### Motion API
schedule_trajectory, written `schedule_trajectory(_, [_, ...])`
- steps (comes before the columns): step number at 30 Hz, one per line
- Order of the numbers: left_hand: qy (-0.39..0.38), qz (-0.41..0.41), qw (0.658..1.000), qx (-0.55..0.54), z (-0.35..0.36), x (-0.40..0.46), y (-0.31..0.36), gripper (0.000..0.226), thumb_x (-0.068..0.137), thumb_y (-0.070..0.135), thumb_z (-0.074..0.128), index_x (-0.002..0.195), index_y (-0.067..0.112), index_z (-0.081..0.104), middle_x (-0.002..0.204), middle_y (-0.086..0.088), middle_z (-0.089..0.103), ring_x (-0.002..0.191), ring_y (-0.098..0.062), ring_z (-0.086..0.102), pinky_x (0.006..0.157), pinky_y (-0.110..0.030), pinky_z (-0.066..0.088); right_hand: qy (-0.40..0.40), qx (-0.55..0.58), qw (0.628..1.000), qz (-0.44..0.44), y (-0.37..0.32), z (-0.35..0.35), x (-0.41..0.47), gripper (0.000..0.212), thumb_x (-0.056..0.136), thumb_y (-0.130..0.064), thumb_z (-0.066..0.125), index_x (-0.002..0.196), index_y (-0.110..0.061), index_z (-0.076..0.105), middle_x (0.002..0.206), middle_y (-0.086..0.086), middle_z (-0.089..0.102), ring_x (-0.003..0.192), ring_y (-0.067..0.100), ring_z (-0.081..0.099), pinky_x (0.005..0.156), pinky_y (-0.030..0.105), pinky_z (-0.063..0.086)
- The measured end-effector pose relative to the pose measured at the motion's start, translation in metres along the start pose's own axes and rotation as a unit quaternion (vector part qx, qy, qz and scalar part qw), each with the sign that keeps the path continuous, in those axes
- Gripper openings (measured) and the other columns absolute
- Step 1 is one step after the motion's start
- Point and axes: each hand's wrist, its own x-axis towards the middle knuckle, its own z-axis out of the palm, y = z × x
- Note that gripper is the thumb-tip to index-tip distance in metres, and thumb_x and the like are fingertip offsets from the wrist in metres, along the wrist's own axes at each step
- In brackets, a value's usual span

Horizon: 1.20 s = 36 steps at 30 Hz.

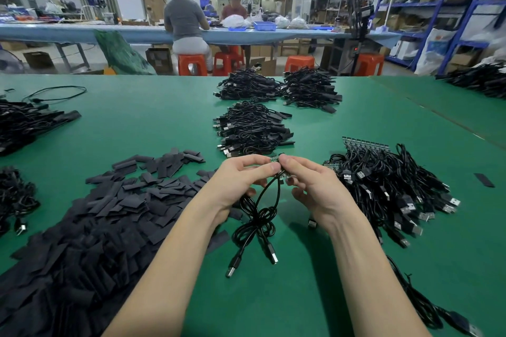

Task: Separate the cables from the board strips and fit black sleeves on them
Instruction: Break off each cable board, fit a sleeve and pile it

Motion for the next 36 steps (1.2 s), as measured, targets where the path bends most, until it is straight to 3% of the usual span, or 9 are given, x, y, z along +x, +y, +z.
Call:
schedule_trajectory(10, [-0.058,-0.072,0.99,-0.106,0.012,-0.001,0.001,0.01,0.086,0.021,0.072,0.095,0.019,0.074,0.077,0.01,0.069,0.064,-0.002,0.054,0.054,-0.022,0.031,-0.001,0.237,0.958,0.161,0.004,0.001,-0.001,0.014,0.06,-0.019,0.089,0.06,-0.011,0.077,0.066,0.001,0.068,0.045,0.006,0.054,0.047,0.013,0.05])
schedule_trajectory(15, [-0.016,-0.088,0.995,-0.051,0.021,-0.003,-0.009,0.008,0.088,0.024,0.075,0.095,0.023,0.071,0.093,0.003,0.074,0.075,-0.009,0.064,0.072,-0.029,0.041,-0.023,0.071,0.994,0.081,-0.01,-0.012,-0.005,0.024,0.051,-0.039,0.089,0.07,-0.026,0.081,0.074,-0.012,0.07,0.057,0.006,0.054,0.053,0.018,0.04])
schedule_trajectory(18, [0.014,-0.057,0.992,0.116,0.026,-0.004,-0.013,0.015,0.085,0.033,0.079,0.094,0.023,0.073,0.098,-0.002,0.077,0.085,-0.013,0.067,0.077,-0.023,0.048,-0.016,-0.076,0.997,0.003,-0.02,-0.02,-0.005,0.036,0.054,-0.047,0.088,0.083,-0.028,0.081,0.08,-0.015,0.072,0.063,0.006,0.055,0.05,0.017,0.037])
schedule_trajectory(21, [0.057,0.003,0.963,0.264,0.03,-0.004,-0.018,0.017,0.086,0.042,0.076,0.097,0.029,0.073,0.093,0.013,0.073,0.089,-0.003,0.067,0.077,-0.021,0.05,0.014,-0.11,0.994,-0.022,-0.021,-0.011,-0.005,0.018,0.071,-0.042,0.087,0.083,-0.029,0.08,0.082,-0.013,0.072,0.066,0.009,0.053,0.059,0.022,0.037])
schedule_trajectory(24, [0.123,0.063,0.981,0.138,0.029,0.0,-0.01,0.011,0.097,0.029,0.061,0.098,0.025,0.072,0.094,0.012,0.074,0.082,-0.003,0.067,0.078,-0.022,0.05,0.084,-0.076,0.993,-0.019,-0.014,0.0,-0.002,0.009,0.076,-0.036,0.086,0.075,-0.029,0.08,0.08,-0.012,0.073,0.068,0.011,0.051,0.057,0.022,0.036])
schedule_trajectory(26, [0.034,0.022,0.999,0.012,0.024,0.0,-0.003,0.017,0.101,0.032,0.057,0.104,0.02,0.069,0.094,0.008,0.076,0.08,-0.007,0.07,0.071,-0.023,0.051,0.114,-0.07,0.991,-0.018,-0.01,0.003,-0.001,0.011,0.078,-0.036,0.085,0.074,-0.028,0.078,0.078,-0.012,0.072,0.069,0.012,0.05,0.057,0.023,0.037])
schedule_trajectory(29, [-0.084,-0.009,0.996,0.028,0.013,-0.005,-0.001,0.014,0.098,0.026,0.064,0.109,0.017,0.065,0.089,0.003,0.077,0.081,-0.013,0.072,0.069,-0.021,0.055,0.091,-0.073,0.993,-0.009,-0.009,0.003,-0.003,0.017,0.081,-0.044,0.081,0.076,-0.028,0.078,0.081,-0.011,0.074,0.075,0.014,0.054,0.064,0.028,0.04])
schedule_trajectory(32, [-0.043,0.011,0.999,0.022,0.012,-0.006,-0.004,0.005,0.096,0.013,0.067,0.1,0.013,0.069,0.082,0.003,0.076,0.068,-0.011,0.07,0.065,-0.021,0.054,0.052,-0.236,0.97,-0.019,-0.014,-0.008,-0.003,0.039,0.089,-0.065,0.061,0.089,-0.03,0.077,0.083,-0.018,0.076,0.07,0.007,0.06,0.071,0.03,0.045])
schedule_trajectory(36, [0.009,0.04,0.999,0.02,0.011,-0.003,-0.002,0.005,0.096,0.013,0.066,0.097,0.014,0.072,0.079,0.004,0.075,0.063,-0.01,0.069,0.058,-0.018,0.05,-0.074,-0.465,0.882,-0.012,-0.015,-0.02,-0.004,0.054,0.096,-0.069,0.041,0.081,-0.032,0.078,0.082,-0.015,0.075,0.058,0.006,0.066,0.067,0.028,0.045])
